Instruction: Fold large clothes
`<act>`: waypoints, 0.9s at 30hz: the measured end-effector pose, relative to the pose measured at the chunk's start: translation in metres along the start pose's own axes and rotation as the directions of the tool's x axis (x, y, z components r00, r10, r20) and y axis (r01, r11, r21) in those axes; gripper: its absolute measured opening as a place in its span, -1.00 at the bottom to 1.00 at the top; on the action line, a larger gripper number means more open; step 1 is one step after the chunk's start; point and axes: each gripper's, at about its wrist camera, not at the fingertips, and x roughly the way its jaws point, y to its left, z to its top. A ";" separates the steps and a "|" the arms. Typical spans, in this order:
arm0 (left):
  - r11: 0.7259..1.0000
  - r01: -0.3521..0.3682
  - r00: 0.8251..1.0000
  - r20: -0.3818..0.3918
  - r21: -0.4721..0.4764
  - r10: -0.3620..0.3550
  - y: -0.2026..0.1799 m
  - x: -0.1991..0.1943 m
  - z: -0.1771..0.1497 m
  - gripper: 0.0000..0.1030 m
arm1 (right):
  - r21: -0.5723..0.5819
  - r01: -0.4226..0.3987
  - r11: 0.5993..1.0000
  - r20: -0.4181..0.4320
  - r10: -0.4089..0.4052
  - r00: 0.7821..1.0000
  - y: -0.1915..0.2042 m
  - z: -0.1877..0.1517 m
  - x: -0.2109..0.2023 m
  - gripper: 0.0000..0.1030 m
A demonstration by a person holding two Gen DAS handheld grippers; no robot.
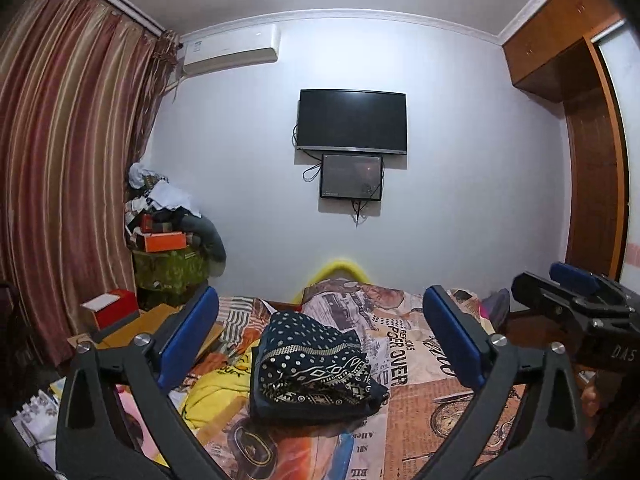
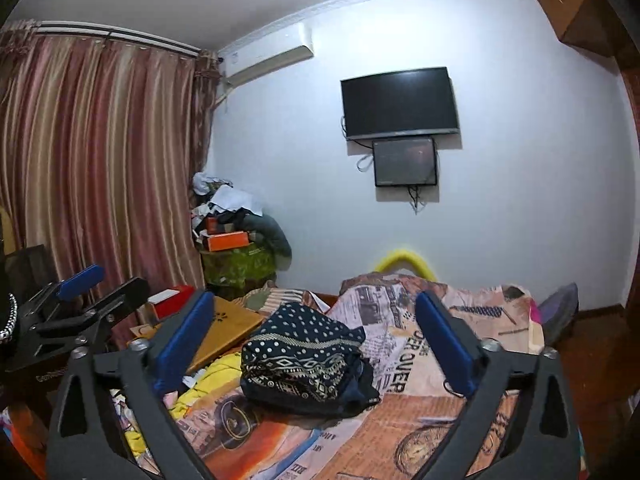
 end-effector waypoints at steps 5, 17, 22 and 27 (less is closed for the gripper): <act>1.000 -0.012 1.000 -0.012 -0.015 0.012 0.004 0.000 -0.004 0.99 | 0.000 0.016 1.000 -0.021 -0.016 1.000 -0.002 -0.002 0.001 0.99; 1.000 -0.027 0.999 -0.033 -0.009 0.026 0.000 0.007 -0.012 0.99 | -0.017 0.020 1.000 -0.038 -0.021 0.999 0.003 -0.008 -0.002 0.99; 0.999 -0.034 0.998 -0.045 0.002 0.034 -0.002 0.012 -0.016 0.99 | -0.025 0.022 0.999 -0.049 -0.023 0.999 0.005 -0.010 -0.001 0.99; 1.000 -0.030 0.998 -0.059 0.010 0.030 -0.005 0.016 -0.018 0.99 | -0.024 0.021 0.999 -0.058 -0.022 0.998 0.004 -0.009 -0.001 0.99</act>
